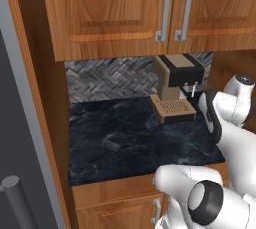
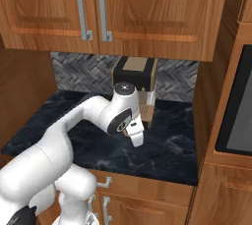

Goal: Place the peach in the correct fridge rack based on whether it is a fruit or vegetable. Finally, close the fridge door.

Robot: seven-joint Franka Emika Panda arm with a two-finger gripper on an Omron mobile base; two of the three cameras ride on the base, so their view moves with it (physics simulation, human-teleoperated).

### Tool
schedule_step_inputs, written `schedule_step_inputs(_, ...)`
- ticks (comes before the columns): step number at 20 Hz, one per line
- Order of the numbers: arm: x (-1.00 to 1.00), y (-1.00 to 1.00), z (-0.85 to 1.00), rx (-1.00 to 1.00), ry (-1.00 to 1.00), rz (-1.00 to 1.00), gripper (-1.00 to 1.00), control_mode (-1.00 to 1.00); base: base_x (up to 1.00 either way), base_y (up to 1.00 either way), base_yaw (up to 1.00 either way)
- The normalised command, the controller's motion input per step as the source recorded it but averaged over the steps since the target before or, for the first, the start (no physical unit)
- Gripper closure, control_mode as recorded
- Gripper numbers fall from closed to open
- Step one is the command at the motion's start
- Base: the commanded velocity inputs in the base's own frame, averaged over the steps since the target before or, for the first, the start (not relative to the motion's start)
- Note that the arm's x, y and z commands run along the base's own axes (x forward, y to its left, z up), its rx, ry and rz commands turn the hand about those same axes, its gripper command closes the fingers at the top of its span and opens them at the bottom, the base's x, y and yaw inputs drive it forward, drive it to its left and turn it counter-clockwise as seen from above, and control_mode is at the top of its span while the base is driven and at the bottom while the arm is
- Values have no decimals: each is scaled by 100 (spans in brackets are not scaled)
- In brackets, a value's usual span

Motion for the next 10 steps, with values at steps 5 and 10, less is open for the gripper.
schedule_step_inputs(5,-38,98,51,0,0,28,100,-100,0,0,0)
schedule_step_inputs(10,-10,100,57,0,1,34,100,-100,0,0,0)
